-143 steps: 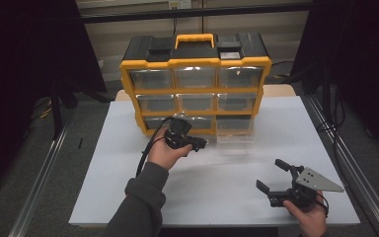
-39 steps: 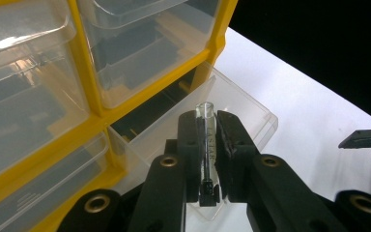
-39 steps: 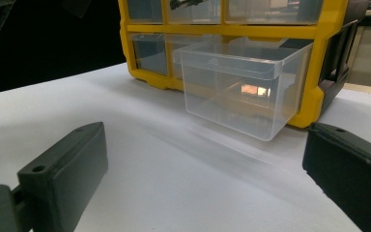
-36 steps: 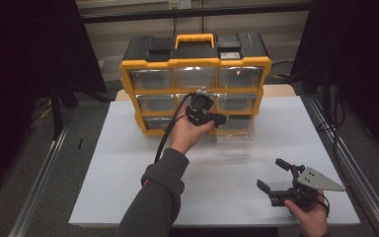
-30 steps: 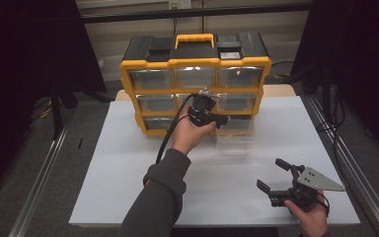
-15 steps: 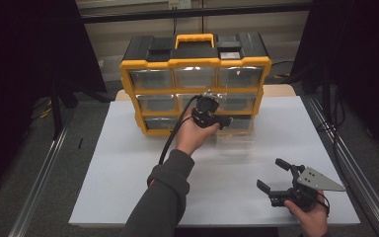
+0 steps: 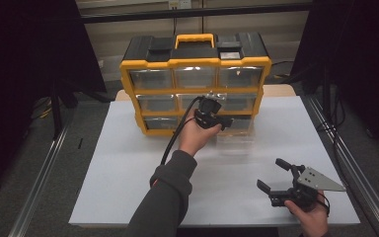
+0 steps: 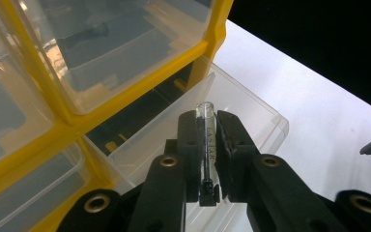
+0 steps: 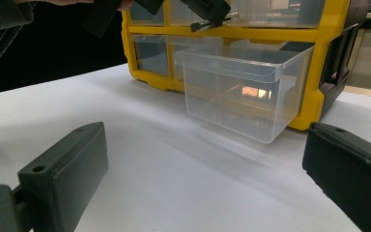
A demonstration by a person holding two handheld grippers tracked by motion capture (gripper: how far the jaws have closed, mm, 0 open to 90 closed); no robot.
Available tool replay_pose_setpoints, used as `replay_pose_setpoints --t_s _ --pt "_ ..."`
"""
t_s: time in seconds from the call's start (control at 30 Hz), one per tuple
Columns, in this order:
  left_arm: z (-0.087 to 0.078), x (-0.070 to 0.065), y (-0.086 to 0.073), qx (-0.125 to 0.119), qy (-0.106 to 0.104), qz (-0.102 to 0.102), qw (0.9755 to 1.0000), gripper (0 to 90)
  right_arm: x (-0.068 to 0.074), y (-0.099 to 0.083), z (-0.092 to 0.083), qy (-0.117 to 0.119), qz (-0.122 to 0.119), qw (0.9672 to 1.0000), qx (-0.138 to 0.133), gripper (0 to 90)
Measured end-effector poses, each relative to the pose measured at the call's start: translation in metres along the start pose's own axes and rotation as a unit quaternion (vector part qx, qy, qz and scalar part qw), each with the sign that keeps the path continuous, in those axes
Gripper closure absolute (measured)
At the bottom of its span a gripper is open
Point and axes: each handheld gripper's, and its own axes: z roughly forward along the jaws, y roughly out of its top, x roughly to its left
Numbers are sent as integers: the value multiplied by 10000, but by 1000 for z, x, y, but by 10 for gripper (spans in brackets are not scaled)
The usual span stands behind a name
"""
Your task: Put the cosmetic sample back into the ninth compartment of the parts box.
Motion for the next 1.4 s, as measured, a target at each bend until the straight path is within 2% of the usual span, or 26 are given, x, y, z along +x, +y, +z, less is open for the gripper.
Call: replay_pose_setpoints --t_s 0.2,0.27,0.3,0.57,0.83,1.0,1.03,1.4 --pt "4 0 -1 -19 -14 -16 10000 812 0 0 0 4 10 10000 2 19" --pt "4 0 -1 17 52 -26 10000 812 0 0 -1 8 0 10000 6 19" --pt "5 1 -1 -13 -15 -24 10000 813 0 0 -1 7 -2 10000 5 19" --pt "9 -1 -2 -15 31 -31 10000 812 0 0 0 6 -9 10000 3 19" --pt "13 -1 -4 60 6 33 10000 812 0 0 -1 16 11 10000 11 19" --pt "17 -1 -6 26 -9 13 10000 812 0 0 -1 11 -1 10000 7 19" --pt "18 -2 -6 31 54 16 10000 812 0 0 -1 13 -2 10000 10 19" --pt "22 0 -9 65 3 5 10000 811 0 0 0 19 -3 10000 -6 19"
